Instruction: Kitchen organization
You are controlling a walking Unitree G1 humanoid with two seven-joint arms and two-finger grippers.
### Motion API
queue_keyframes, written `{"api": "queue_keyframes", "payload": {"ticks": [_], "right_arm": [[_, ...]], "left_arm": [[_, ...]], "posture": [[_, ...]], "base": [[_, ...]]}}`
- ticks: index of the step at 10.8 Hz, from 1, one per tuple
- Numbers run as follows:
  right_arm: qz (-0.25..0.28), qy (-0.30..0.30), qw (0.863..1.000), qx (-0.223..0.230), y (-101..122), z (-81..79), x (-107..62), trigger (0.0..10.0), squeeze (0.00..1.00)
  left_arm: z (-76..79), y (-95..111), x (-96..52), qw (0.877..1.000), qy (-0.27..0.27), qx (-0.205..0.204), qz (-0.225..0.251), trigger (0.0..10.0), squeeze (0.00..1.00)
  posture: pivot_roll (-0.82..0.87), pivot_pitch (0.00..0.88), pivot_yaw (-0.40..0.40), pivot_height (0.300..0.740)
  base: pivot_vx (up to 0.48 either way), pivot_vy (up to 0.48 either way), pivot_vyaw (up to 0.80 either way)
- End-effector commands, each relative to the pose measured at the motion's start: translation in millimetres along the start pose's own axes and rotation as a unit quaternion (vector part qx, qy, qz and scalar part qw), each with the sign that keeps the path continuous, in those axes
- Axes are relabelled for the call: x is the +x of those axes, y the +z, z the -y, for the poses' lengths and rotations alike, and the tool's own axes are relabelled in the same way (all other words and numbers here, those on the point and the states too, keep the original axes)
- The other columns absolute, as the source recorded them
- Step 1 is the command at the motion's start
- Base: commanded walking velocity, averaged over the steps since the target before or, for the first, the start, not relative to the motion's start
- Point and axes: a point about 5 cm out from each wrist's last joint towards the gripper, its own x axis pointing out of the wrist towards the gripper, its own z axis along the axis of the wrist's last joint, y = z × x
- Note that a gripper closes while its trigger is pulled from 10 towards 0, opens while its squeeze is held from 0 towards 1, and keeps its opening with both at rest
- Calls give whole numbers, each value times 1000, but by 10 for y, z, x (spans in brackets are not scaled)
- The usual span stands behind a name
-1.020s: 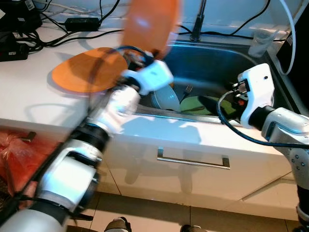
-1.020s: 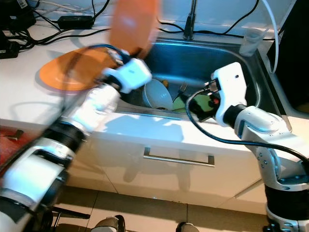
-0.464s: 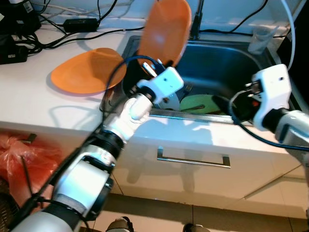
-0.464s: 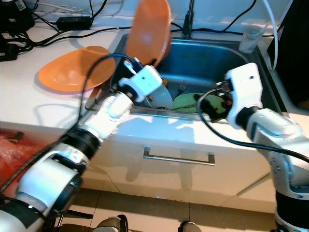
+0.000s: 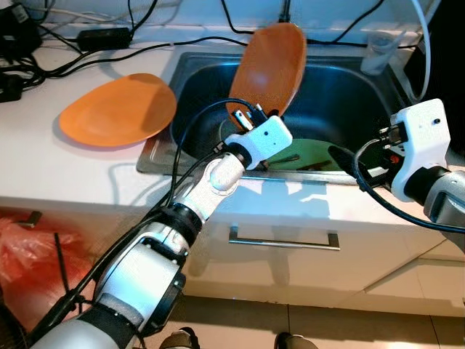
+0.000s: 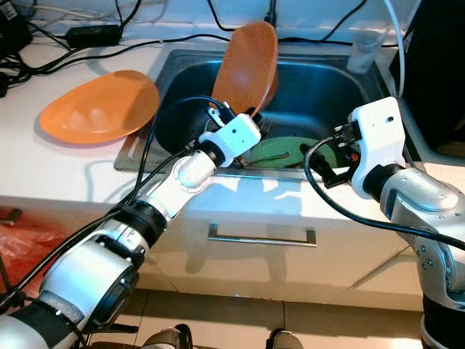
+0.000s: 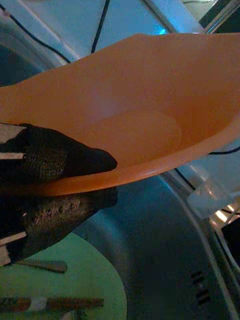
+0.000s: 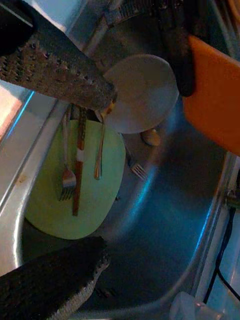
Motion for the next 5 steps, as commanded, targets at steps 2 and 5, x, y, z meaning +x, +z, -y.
{"api": "queue_keyframes", "payload": {"ticks": [2, 5], "right_arm": [[2, 6, 1000, -1, 25, -48, -9, 10000, 0], [6, 11, 1000, -1, 47, -64, -6, 10000, 0]], "left_arm": [[-11, -40, 25, 999, 4, -23, -26, 5373, 0], [-104, -96, 46, 996, 34, -59, -63, 7961, 0]], "posture": [[-232, 148, 56, 740], [-238, 154, 56, 740]], "base": [[0, 0, 0], [0, 0, 0]]}}
